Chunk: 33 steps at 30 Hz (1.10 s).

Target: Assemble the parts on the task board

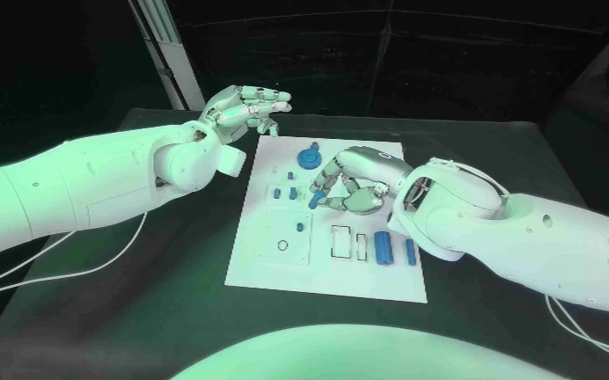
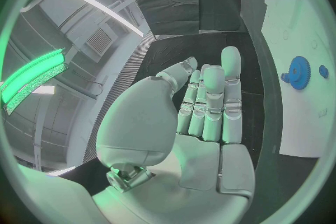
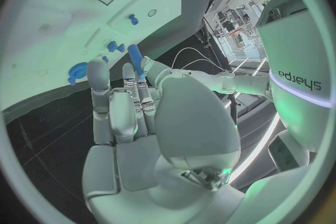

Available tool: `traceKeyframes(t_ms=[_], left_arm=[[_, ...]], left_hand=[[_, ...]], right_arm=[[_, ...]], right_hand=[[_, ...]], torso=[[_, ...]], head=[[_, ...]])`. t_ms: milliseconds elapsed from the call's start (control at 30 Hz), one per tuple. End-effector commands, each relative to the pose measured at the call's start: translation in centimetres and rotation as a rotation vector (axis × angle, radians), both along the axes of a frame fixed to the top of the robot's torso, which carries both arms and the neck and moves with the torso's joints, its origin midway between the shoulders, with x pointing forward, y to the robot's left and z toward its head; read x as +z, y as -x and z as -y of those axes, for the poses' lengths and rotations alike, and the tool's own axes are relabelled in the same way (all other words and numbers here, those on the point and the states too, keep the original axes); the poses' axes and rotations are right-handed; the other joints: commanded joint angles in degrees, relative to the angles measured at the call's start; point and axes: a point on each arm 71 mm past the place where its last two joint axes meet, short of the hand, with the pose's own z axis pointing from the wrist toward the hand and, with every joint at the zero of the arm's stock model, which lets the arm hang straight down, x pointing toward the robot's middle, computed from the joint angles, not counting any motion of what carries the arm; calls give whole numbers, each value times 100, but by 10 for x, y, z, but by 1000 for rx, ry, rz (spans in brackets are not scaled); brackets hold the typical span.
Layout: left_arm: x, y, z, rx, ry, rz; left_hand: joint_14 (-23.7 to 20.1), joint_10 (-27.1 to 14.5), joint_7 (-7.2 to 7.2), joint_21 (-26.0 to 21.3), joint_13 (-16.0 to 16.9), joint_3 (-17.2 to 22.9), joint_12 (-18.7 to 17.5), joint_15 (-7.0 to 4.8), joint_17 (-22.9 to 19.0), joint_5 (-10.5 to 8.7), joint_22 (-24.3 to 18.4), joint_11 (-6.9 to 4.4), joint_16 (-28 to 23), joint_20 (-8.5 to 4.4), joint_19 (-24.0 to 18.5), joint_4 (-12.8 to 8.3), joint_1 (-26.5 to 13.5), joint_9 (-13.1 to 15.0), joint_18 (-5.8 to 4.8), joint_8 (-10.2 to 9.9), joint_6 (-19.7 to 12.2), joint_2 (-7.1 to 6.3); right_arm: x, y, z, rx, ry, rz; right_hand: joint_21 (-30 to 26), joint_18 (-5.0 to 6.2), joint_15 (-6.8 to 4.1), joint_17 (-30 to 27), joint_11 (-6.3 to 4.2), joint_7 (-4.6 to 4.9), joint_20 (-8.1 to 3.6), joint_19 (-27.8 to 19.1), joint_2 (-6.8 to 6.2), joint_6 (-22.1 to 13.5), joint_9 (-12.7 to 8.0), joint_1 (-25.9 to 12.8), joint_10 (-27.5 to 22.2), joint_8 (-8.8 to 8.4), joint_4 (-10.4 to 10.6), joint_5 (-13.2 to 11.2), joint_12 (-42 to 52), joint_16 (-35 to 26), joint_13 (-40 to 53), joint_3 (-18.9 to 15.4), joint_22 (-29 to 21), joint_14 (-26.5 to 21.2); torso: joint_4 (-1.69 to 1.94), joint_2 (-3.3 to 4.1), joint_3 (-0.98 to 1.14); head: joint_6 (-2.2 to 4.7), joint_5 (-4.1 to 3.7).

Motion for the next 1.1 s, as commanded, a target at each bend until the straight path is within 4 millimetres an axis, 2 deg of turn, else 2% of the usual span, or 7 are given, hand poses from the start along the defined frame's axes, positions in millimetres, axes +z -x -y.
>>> traceKeyframes(t_ms=[33,100,233,467,500,700,1100], left_arm=[[2,0,2,-4,12,8],[2,0,3,-6,12,8],[2,-1,4,-8,13,8],[2,-1,5,-12,14,8],[1,-1,5,-12,15,8],[1,-1,6,-15,15,7],[1,-1,7,-17,16,6]], left_hand=[[-43,-51,12,-36,8,-29,36,-4,4,-19,-11,-9,-20,13,-32,0,10,-7,35,27,-6,58],[-46,-56,12,-42,10,-34,48,-3,-4,-18,-16,-10,-20,14,-32,-4,13,-6,36,33,-8,63],[-46,-56,12,-42,10,-34,48,-3,-4,-18,-16,-10,-20,14,-32,-4,13,-6,36,33,-8,63],[-46,-56,12,-42,10,-34,48,-3,-4,-18,-16,-10,-20,14,-32,-4,13,-6,36,33,-8,63],[-46,-56,12,-42,10,-34,48,-3,-4,-18,-16,-10,-20,14,-32,-4,13,-6,36,33,-8,63],[-46,-56,12,-42,10,-34,48,-3,-4,-18,-16,-10,-20,14,-32,-4,13,-6,36,33,-8,63],[-46,-56,12,-42,10,-34,48,-3,-4,-18,-16,-10,-20,14,-32,-4,13,-6,36,33,-8,63]], right_arm=[[-2,3,-12,47,-20,9],[-6,5,-19,66,-16,2],[-19,10,-33,115,-3,-14],[-35,14,-53,175,25,-19],[-37,15,-55,181,33,-19],[-46,16,-62,199,61,-16],[-55,15,-66,211,107,-26]], right_hand=[[33,-7,-26,9,2,13,-7,29,10,29,4,-21,11,2,1,27,-27,22,-7,44,8,191],[33,-7,-26,9,2,13,-7,29,10,29,4,-21,11,2,1,27,-27,22,-7,44,8,191],[31,-6,-25,6,4,15,-7,24,23,34,4,-16,11,-2,2,43,-36,25,-7,60,-1,191],[32,-5,-25,8,6,16,-7,21,31,36,2,-7,11,-7,-3,63,-47,29,-7,75,-4,190],[33,-6,-24,9,6,17,-7,22,31,36,2,-7,10,-8,-3,65,-48,30,-7,77,-2,190],[29,-4,-24,4,8,18,-7,17,29,34,1,-6,7,-11,-5,70,-54,28,-8,79,-10,190],[28,-4,-22,4,11,20,-6,14,30,32,-1,-2,-2,-17,-9,81,-67,30,-10,89,-14,189]], torso=[[-8,4,-1],[0,3,0],[-16,0,5],[8,-1,3],[-5,-2,2],[-17,5,4],[-12,0,4]], head=[[-23,58],[-46,84],[-80,165],[-118,205],[-124,227],[-142,264],[-192,297]])
